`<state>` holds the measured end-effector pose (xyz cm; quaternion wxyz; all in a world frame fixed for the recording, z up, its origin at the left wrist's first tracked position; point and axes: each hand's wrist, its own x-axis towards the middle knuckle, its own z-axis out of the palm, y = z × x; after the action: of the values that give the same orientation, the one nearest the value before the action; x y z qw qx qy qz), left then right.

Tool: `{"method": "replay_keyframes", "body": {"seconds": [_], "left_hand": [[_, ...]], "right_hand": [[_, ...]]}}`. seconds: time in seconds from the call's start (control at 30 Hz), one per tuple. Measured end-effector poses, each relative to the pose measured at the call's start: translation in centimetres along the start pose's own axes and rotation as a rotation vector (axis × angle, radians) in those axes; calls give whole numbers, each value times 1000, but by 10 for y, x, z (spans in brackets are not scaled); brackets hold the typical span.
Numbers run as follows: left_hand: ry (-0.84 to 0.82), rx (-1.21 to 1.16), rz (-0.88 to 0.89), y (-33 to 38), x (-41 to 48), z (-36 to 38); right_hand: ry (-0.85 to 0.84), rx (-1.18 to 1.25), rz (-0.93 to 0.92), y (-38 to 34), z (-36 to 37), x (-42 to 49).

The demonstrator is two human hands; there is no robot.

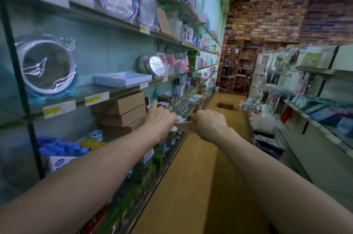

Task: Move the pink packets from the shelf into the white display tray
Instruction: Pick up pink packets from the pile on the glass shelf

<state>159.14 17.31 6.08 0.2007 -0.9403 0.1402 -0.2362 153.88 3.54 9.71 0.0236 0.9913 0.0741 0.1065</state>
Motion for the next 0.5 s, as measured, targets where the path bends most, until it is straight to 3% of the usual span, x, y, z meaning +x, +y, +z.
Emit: {"method": "replay_keyframes", "body": {"seconds": [0.5], "left_hand": [[-45, 73, -149, 42, 141, 12]], "right_hand": [[85, 21, -161, 113, 21, 136]]}}
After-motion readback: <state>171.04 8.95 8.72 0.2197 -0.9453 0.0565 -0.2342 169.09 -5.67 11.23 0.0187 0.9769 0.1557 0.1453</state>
